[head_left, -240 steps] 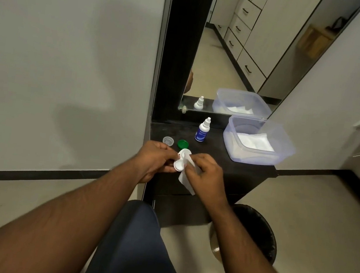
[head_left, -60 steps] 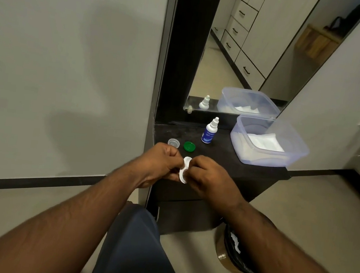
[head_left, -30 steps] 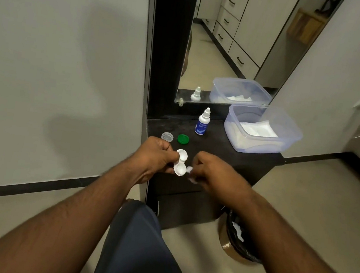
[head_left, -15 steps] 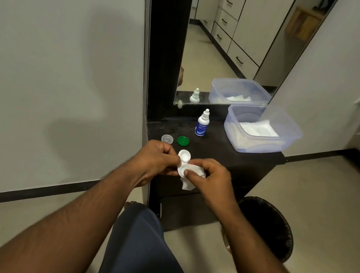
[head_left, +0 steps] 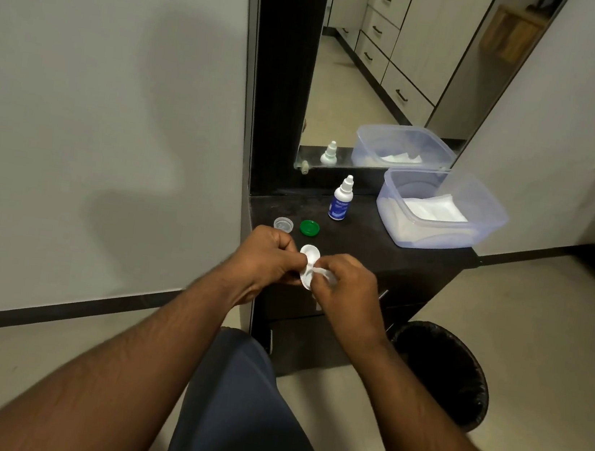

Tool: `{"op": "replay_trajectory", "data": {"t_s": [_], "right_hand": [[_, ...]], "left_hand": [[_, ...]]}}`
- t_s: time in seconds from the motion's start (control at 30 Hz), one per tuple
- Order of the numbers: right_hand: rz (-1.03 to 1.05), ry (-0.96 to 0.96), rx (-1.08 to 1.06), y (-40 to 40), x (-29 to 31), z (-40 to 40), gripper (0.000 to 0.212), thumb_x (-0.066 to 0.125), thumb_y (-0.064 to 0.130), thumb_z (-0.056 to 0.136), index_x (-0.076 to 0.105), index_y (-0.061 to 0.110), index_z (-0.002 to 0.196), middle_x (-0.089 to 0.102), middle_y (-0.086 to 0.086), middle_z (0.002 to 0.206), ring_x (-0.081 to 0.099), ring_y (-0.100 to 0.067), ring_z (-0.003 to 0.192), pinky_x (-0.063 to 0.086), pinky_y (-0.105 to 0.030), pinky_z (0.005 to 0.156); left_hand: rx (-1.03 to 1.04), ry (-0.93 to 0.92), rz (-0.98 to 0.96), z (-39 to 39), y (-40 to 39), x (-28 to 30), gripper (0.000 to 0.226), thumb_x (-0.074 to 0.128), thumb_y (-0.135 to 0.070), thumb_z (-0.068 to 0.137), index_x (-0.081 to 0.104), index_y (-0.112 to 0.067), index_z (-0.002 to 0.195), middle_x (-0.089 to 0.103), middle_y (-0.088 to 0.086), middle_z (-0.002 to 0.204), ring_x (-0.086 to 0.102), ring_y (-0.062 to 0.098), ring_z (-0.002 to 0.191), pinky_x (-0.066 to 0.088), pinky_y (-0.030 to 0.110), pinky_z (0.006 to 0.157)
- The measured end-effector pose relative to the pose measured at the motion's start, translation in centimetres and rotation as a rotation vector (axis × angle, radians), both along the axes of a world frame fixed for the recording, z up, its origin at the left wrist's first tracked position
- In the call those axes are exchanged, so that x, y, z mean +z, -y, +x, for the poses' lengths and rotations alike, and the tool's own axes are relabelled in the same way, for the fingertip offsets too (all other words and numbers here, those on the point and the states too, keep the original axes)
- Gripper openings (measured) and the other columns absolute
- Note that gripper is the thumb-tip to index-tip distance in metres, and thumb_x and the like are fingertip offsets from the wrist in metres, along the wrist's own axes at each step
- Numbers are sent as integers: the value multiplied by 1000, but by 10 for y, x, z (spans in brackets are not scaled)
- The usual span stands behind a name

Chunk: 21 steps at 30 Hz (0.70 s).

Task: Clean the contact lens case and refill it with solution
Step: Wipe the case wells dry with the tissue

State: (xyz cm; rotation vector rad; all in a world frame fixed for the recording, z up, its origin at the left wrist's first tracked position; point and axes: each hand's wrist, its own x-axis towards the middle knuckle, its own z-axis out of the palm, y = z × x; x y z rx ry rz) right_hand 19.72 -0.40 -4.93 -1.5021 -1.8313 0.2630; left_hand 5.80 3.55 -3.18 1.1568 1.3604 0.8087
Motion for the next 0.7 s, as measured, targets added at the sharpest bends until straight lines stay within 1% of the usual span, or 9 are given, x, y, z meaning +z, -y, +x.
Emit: {"op": "replay_trajectory", "data": {"t_s": [0.07, 0.13, 0.23, 0.3, 0.33, 0.47, 0.53, 0.57, 0.7], "right_hand": [[90, 178, 43, 2, -5, 0, 7, 66, 4, 74, 66, 3, 81, 65, -11, 80, 59, -27, 71, 48, -36, 66], [101, 144, 38, 5, -6, -1, 5, 65, 5, 75, 65, 4, 80, 65, -9, 78, 58, -25, 70, 46, -35, 66], [-144, -293, -149, 8, -4, -5, 2, 67, 10, 79, 68, 10, 80, 66, -1, 75, 62, -11, 64, 53, -27, 64], [-299, -517, -238, 9, -5, -11, 2, 68, 13, 77, 68, 12, 75, 69, 0, 67, 66, -12, 60, 57, -35, 63], [-303, -526, -255, 10, -6, -12, 2, 68, 13, 76, 69, 12, 75, 69, -1, 67, 66, -15, 62, 57, -39, 63], [4, -59, -74, 10, -7, -8, 11, 59, 10, 78, 67, 3, 80, 65, -11, 81, 60, -26, 75, 50, -38, 69], [68, 44, 11, 3, -10, 2, 13, 58, 10, 77, 67, 2, 81, 66, -12, 81, 60, -26, 74, 47, -34, 69], [33, -17, 26, 3, -9, 5, 10, 61, 9, 78, 68, 3, 82, 67, -10, 81, 61, -23, 74, 47, -31, 70], [-377, -567, -123, 8, -4, 2, 10, 63, 5, 81, 70, 10, 75, 65, 0, 69, 58, -8, 65, 46, -19, 60]], "left_hand": [[-19, -21, 9, 0, 0, 2, 27, 67, 9, 74, 59, -7, 55, 65, 13, 65, 69, 22, 67, 60, 39, 73], [-40, -44, 23, 0, 1, 3, 24, 67, 8, 75, 60, -6, 57, 66, 14, 68, 68, 21, 67, 60, 37, 72], [-24, -40, 45, 1, 3, 2, 29, 68, 9, 73, 60, -10, 52, 66, 12, 64, 68, 22, 67, 59, 38, 73], [-11, -36, 62, 1, 4, 1, 29, 67, 10, 73, 60, -10, 52, 65, 11, 61, 67, 21, 64, 60, 36, 70], [-12, -41, 71, 2, 5, 1, 28, 66, 10, 73, 59, -8, 53, 65, 11, 61, 66, 20, 63, 59, 34, 66], [-22, -33, 92, 1, 6, 2, 27, 65, 12, 73, 57, -6, 55, 63, 11, 59, 65, 18, 58, 57, 27, 59], [-25, -38, 88, 1, 6, 2, 25, 65, 11, 73, 58, -5, 56, 65, 13, 63, 67, 20, 62, 59, 30, 63], [-20, -36, 86, 2, 5, 1, 23, 66, 11, 73, 58, -4, 57, 65, 15, 65, 67, 21, 63, 59, 32, 64], [9, -27, 79, 3, 4, -1, 23, 64, 11, 74, 57, -3, 58, 63, 13, 63, 66, 19, 60, 58, 28, 58]]}}
